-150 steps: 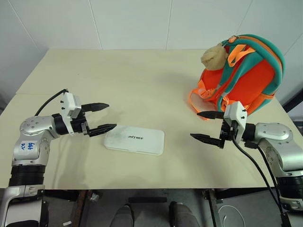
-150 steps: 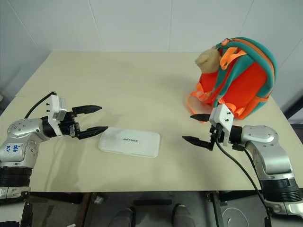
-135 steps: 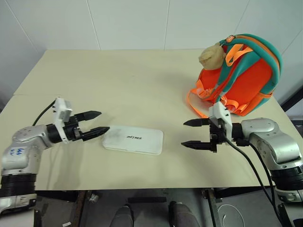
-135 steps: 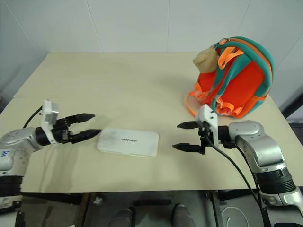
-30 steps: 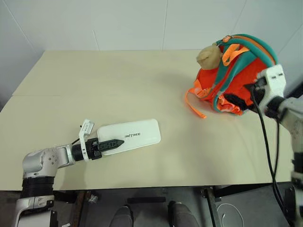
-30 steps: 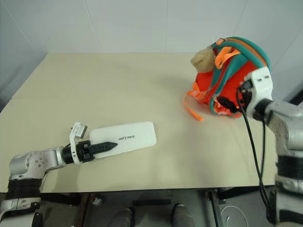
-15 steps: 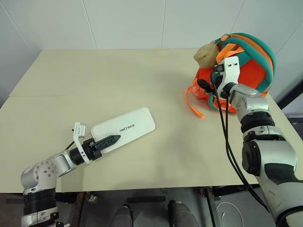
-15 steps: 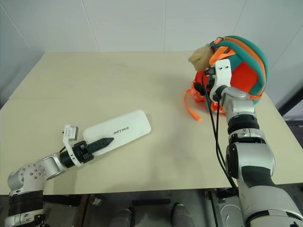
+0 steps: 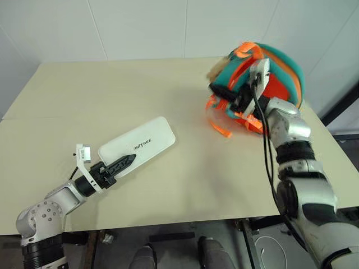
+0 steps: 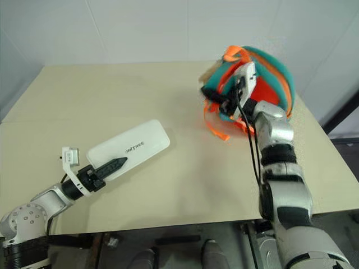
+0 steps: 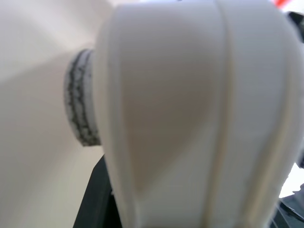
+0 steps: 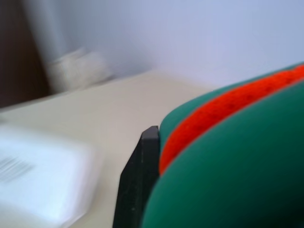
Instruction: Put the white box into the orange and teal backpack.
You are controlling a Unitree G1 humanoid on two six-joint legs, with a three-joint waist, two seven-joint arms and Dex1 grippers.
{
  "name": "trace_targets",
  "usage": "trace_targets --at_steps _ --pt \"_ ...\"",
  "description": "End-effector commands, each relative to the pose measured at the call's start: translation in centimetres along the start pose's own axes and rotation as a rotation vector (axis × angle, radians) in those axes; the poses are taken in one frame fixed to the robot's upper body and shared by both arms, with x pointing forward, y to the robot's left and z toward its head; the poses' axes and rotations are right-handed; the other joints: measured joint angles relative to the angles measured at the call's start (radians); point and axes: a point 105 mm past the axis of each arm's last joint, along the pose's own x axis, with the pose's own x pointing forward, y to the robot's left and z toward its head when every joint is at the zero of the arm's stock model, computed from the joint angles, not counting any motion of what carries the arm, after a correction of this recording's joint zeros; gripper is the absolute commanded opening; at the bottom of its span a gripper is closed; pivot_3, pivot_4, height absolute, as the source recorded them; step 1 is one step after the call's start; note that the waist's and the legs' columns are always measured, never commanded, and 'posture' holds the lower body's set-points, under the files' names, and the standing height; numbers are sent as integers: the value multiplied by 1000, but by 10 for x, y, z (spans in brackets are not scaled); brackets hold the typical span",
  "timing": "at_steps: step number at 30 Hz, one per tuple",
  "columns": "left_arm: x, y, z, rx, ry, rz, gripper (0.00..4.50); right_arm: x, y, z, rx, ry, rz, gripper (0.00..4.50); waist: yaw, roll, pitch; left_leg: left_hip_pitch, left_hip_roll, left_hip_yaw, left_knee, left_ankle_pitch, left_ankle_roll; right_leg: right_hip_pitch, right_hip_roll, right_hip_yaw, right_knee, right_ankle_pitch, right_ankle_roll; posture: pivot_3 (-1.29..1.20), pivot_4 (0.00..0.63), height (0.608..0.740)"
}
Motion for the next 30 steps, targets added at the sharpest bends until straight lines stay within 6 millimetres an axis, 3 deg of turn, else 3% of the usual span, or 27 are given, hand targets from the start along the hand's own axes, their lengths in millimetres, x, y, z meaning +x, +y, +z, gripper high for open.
trace_targets --at_steps 1,6,10,14,19,30 --pt "-11 -8 23 96 -47 -25 1335 10 69 17 26 47 310 22 0 0 0 0 0 0 0 0 0 0 0 0 0 0 0 0 150 740" --pt "-25 -27 55 174 -92 -81 1335 -2 122 21 142 100 503 22 9 -1 0 0 0 0 0 -1 0 0 0 0 -1 -1 -2 0 150 740" --pt "-28 -44 55 218 -57 -132 1335 -10 139 18 210 142 545 22 26 -1 0 0 1 1 1 -2 1 0 -1 -1 -3 -6 -12 0 150 740" --pt "-31 -66 60 298 -77 -188 1335 -17 119 -1 263 203 452 22 46 -2 -1 -1 1 1 2 -3 1 0 -1 -1 -5 -6 -12 0 150 740" --pt "-31 -86 59 354 -50 -245 1335 -21 99 -11 274 241 387 22 49 -2 -1 -1 1 2 4 -3 1 1 -1 -1 -5 -10 -19 0 150 740" --pt "-23 -108 65 625 120 -373 1335 -10 97 -23 265 251 408 22 47 -2 -1 -1 1 2 3 -3 1 0 0 -1 -6 -10 -19 0 150 740"
